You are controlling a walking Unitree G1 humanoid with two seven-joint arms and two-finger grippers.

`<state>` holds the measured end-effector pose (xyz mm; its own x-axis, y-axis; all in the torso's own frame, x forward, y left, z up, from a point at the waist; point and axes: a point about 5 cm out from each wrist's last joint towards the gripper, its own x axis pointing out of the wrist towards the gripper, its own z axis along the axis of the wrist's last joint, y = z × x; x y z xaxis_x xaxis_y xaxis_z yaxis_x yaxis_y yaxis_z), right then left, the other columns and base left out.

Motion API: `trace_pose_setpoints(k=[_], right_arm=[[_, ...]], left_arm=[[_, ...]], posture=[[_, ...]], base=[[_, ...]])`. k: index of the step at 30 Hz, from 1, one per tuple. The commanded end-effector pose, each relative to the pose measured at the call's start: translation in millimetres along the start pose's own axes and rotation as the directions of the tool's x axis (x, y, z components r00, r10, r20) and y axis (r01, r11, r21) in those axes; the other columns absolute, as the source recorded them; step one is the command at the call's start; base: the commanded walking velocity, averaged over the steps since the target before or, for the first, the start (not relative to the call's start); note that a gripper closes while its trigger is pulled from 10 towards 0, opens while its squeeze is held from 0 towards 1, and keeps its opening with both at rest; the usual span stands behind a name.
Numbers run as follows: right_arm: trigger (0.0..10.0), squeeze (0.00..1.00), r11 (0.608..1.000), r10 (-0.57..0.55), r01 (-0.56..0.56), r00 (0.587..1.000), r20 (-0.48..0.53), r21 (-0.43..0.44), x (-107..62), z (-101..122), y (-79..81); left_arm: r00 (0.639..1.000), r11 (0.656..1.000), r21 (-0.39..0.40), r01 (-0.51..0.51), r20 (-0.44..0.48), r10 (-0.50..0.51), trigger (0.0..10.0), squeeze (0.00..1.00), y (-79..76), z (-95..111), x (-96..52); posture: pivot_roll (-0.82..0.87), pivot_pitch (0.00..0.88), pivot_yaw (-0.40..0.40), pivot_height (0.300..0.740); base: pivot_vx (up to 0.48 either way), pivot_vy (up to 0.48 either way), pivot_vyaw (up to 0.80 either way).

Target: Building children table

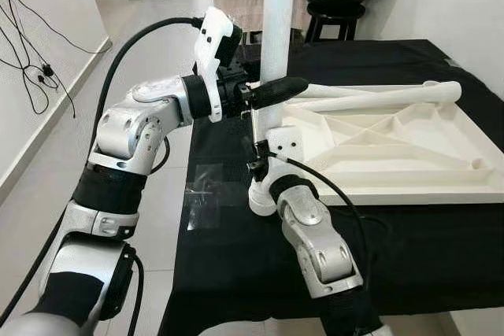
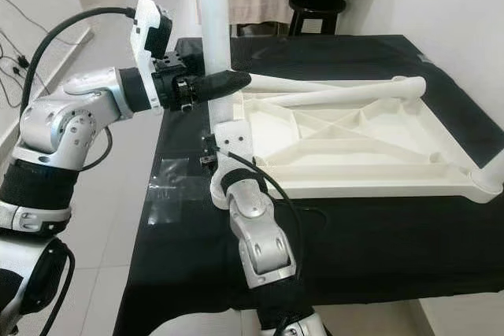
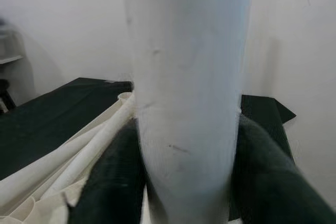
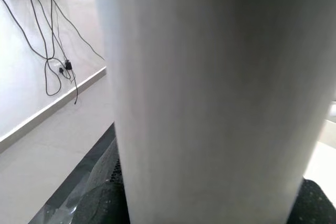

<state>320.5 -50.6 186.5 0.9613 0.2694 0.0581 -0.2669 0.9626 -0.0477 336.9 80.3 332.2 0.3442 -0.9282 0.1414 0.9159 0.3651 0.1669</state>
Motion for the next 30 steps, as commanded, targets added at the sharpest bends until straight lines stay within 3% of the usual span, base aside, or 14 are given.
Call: trace_pose_setpoints(k=[1, 3, 4, 6, 9, 10, 11, 12, 16, 20, 21, 22, 23, 30], right_arm=[[10.0, 0.00, 0.992, 0.068, -0.052, 0.988, -0.139, 0.119, -0.3, -28, 17.5], [10.0, 0.00, 0.989, 0.102, -0.089, 0.989, -0.106, 0.122, 2.1, -23, 16.1], [10.0, 1.00, 0.965, 0.224, -0.216, 0.974, -0.039, 0.152, 7.2, -13, 13.4], [10.0, 1.00, 0.891, 0.425, -0.431, 0.902, 0.073, 0.140, 12.4, 7, 5.3], [10.0, 1.00, 0.847, 0.512, -0.523, 0.851, 0.117, 0.094, 15.7, 19, -7.6], [10.0, 0.89, 0.820, 0.564, -0.571, 0.817, 0.119, 0.038, 18.9, 24, -19.7], [10.0, 0.89, 0.799, 0.597, -0.601, 0.794, 0.115, 0.002, 20.4, 28, -28.0], [10.0, 0.00, 0.770, 0.637, -0.637, 0.765, 0.095, -0.030, 21.9, 30, -36.3], [10.0, 0.00, 0.720, 0.694, -0.691, 0.720, 0.032, -0.060, 28.0, 32, -53.0], [10.0, 0.00, 0.682, 0.731, -0.730, 0.682, 0.016, -0.046, 31.1, 34, -56.9], [4.6, 0.00, 0.665, 0.747, -0.746, 0.665, 0.008, -0.035, 32.9, 33, -57.8], [4.6, 0.00, 0.646, 0.763, -0.763, 0.646, 0.006, -0.024, 34.4, 32, -59.0], [0.0, 0.00, 0.634, 0.773, -0.773, 0.634, 0.000, -0.012, 35.9, 31, -60.1], [0.0, 0.00, 0.596, 0.803, -0.803, 0.596, -0.013, 0.017, 38.0, 21, -62.7]], left_arm=[[1.000, 1.000, 0.008, 0.008, -0.010, -0.008, 0.0, 0.00, -0.1, 1, -0.5], [1.000, 1.000, 0.008, 0.009, -0.009, -0.008, 0.0, 0.00, -0.2, 1, -0.2], [1.000, 1.000, 0.008, 0.011, -0.008, -0.011, 0.0, 0.00, -0.6, 1, 0.5], [1.000, 1.000, 0.008, 0.015, -0.007, -0.015, 0.0, 0.00, -1.2, 1, 1.3], [1.000, 1.000, 0.008, 0.018, -0.007, -0.018, 0.0, 0.00, -1.8, 1, 1.2], [1.000, 1.000, 0.008, 0.020, -0.007, -0.020, 0.0, 0.00, -2.2, 1, 0.9], [1.000, 1.000, 0.008, 0.021, -0.007, -0.021, 0.0, 0.00, -2.5, 0, 0.7], [1.000, 1.000, 0.007, 0.023, -0.007, -0.023, 0.0, 0.00, -3.0, 0, 0.4], [1.000, 1.000, 0.005, 0.028, -0.009, -0.028, 0.0, 0.00, -4.4, 0, -0.2], [0.999, 0.999, 0.004, 0.033, -0.013, -0.033, 0.0, 0.00, -5.5, 0, -0.5], [0.999, 0.999, 0.004, 0.036, -0.015, -0.036, 0.0, 0.00, -5.9, 0, -0.7], [0.999, 0.999, 0.004, 0.038, -0.016, -0.038, 0.0, 0.00, -6.1, 0, -0.8], [0.999, 0.999, 0.006, 0.040, -0.019, -0.040, 0.0, 0.00, -6.3, 0, -0.9], [0.999, 0.999, 0.007, 0.044, -0.021, -0.044, 0.0, 0.00, -7.1, 1, -1.9]], posture=[[0.03, 0.121, -0.006, 0.740], [0.03, 0.121, -0.006, 0.740], [0.03, 0.121, -0.005, 0.740], [0.03, 0.120, -0.006, 0.740], [0.02, 0.119, -0.009, 0.740], [0.03, 0.121, -0.011, 0.740], [0.03, 0.121, -0.012, 0.740], [0.03, 0.119, -0.013, 0.740], [0.04, 0.123, -0.012, 0.740], [0.04, 0.125, -0.010, 0.740], [0.04, 0.128, -0.008, 0.740], [0.04, 0.128, -0.008, 0.740], [0.05, 0.129, -0.008, 0.740], [0.06, 0.132, -0.009, 0.740]], base=[[0.000, 0.000, 0.00], [0.000, 0.000, 0.00], [0.000, 0.000, 0.00], [0.000, 0.000, 0.00], [0.000, 0.000, 0.00], [0.000, 0.000, 0.00], [0.000, 0.000, 0.00], [0.000, 0.000, 0.00], [0.000, 0.000, 0.00], [0.000, 0.000, 0.00], [0.000, 0.000, 0.00], [0.000, 0.000, 0.00], [0.000, 0.000, 0.00], [0.000, 0.000, 0.00]])
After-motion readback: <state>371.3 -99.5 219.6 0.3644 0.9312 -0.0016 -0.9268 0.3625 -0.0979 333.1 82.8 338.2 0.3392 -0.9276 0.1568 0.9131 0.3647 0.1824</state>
